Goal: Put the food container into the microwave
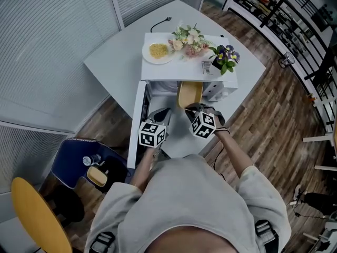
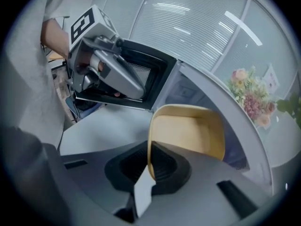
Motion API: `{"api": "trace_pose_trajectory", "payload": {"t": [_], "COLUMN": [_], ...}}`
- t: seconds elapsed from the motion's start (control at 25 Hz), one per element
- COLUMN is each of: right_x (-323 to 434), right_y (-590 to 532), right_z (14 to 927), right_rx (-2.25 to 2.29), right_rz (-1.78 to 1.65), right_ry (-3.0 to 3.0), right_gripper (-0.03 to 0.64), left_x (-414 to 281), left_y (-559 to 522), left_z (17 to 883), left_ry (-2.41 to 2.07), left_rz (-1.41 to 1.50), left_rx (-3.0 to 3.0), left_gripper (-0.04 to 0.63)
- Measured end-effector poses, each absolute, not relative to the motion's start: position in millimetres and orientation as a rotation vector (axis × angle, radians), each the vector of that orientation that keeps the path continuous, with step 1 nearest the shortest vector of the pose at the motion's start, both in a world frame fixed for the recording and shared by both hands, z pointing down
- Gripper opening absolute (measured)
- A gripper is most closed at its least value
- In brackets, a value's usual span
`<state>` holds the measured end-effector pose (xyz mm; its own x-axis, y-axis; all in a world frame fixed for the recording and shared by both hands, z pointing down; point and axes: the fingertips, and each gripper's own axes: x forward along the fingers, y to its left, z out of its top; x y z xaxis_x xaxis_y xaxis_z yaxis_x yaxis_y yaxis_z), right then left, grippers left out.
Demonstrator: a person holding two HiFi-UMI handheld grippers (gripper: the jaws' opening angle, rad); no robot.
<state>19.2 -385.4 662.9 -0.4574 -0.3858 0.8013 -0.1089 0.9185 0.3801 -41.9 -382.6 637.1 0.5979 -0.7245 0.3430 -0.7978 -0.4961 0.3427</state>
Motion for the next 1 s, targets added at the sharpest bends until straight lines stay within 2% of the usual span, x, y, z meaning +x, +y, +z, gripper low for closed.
{"api": "trace_pose_trajectory", "payload": {"t": [0.64, 1.0], "right_x": [21.5, 17.8], "right_y": [-399.1, -435.2], "right_z": [703.9, 712.2], "right_rx": [0.106, 0.128], "right_rz": [-0.624, -0.617], "right_ry": [-1.757, -1.707], "right_gripper": [0.018, 0.018], "left_x": [-45.7, -43.1], "left_y": [-386.3, -389.3], "left_z": [641.6, 641.4], "left_ry": [-1.221, -1.191], "left_rz": [0.237, 0.249], "left_rx": [2.358, 2.374], "left_gripper": [0.011, 0.011]}}
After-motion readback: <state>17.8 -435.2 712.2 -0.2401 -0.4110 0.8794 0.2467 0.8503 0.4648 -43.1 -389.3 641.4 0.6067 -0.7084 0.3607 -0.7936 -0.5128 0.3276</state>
